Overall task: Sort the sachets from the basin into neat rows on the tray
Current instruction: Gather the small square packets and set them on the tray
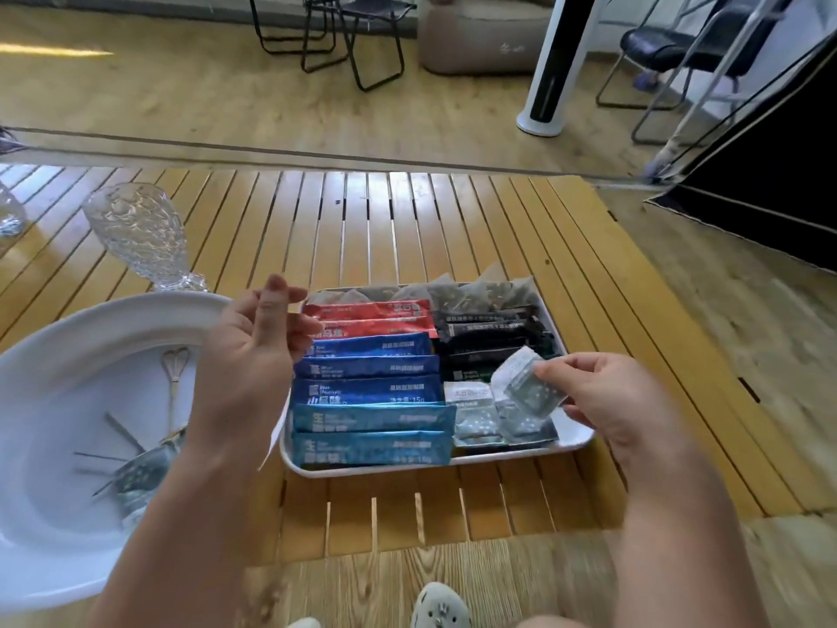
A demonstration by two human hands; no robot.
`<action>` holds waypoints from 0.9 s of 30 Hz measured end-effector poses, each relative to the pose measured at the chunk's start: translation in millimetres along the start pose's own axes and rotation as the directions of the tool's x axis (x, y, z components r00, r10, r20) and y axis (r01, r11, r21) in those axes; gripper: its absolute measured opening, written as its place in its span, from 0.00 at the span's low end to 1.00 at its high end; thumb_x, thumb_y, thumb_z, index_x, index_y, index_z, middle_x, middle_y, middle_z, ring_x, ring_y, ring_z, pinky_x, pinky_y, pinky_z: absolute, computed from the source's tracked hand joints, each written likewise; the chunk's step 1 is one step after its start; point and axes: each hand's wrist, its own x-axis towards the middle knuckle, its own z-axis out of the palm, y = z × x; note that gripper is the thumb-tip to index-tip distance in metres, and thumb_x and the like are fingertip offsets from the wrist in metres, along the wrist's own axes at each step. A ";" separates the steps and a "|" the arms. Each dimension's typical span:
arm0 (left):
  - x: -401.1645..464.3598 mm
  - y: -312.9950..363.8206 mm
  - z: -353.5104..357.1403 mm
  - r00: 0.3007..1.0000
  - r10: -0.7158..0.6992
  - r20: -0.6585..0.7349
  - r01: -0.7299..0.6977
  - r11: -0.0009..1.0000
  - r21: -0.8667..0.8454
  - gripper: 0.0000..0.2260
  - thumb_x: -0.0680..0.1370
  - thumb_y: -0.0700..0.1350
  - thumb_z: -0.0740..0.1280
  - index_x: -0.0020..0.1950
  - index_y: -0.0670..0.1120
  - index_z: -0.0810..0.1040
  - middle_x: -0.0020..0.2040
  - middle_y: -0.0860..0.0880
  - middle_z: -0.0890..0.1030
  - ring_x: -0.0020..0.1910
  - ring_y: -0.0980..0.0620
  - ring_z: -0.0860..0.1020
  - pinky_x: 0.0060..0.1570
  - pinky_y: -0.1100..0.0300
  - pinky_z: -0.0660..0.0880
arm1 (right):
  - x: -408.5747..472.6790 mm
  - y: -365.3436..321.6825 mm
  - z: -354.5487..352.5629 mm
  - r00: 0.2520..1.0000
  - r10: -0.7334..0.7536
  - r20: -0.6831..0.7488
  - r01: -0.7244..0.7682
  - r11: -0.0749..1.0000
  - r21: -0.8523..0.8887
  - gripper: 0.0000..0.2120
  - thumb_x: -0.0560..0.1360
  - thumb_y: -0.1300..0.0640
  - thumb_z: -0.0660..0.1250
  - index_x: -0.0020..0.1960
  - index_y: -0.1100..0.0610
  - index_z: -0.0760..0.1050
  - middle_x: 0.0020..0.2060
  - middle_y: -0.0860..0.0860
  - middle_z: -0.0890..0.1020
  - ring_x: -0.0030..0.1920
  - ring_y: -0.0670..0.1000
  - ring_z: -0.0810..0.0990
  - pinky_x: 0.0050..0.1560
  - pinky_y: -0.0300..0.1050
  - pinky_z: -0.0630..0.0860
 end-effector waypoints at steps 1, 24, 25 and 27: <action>0.6 -0.7 -1.8 1.000 -0.009 -0.010 0.009 1.000 0.008 0.17 0.78 0.59 0.56 0.50 0.49 0.77 0.36 0.51 0.81 0.37 0.61 0.79 0.36 0.72 0.75 | 1.1 3.6 -1.3 0.999 0.014 -0.031 -0.016 0.998 -0.057 0.05 0.72 0.55 0.73 0.40 0.55 0.82 0.38 0.52 0.84 0.45 0.52 0.80 0.46 0.48 0.77; 15.7 5.9 -67.5 0.997 0.078 -0.014 -0.040 0.649 0.760 0.03 0.77 0.49 0.68 0.45 0.52 0.81 0.38 0.53 0.82 0.41 0.51 0.80 0.44 0.56 0.75 | -20.8 -25.4 55.2 0.907 -0.411 -0.096 0.361 0.873 -0.329 0.05 0.73 0.54 0.71 0.45 0.50 0.75 0.37 0.41 0.77 0.38 0.40 0.74 0.33 0.32 0.66; 17.8 5.6 -83.3 1.000 0.005 -0.020 0.013 0.574 0.819 0.03 0.76 0.47 0.70 0.42 0.53 0.80 0.38 0.54 0.82 0.41 0.51 0.80 0.42 0.56 0.76 | -31.0 -32.6 73.0 0.882 -0.470 -0.028 0.444 0.849 -0.286 0.05 0.74 0.55 0.70 0.46 0.49 0.75 0.37 0.40 0.76 0.39 0.39 0.75 0.34 0.30 0.67; 18.2 2.7 -109.6 0.979 -0.198 -0.049 0.145 0.503 0.852 0.07 0.75 0.44 0.71 0.38 0.54 0.78 0.38 0.53 0.82 0.39 0.52 0.80 0.37 0.58 0.76 | -49.4 -41.5 111.9 0.809 -0.571 0.137 0.586 0.771 -0.248 0.04 0.75 0.55 0.70 0.48 0.50 0.76 0.38 0.42 0.78 0.40 0.40 0.77 0.38 0.30 0.73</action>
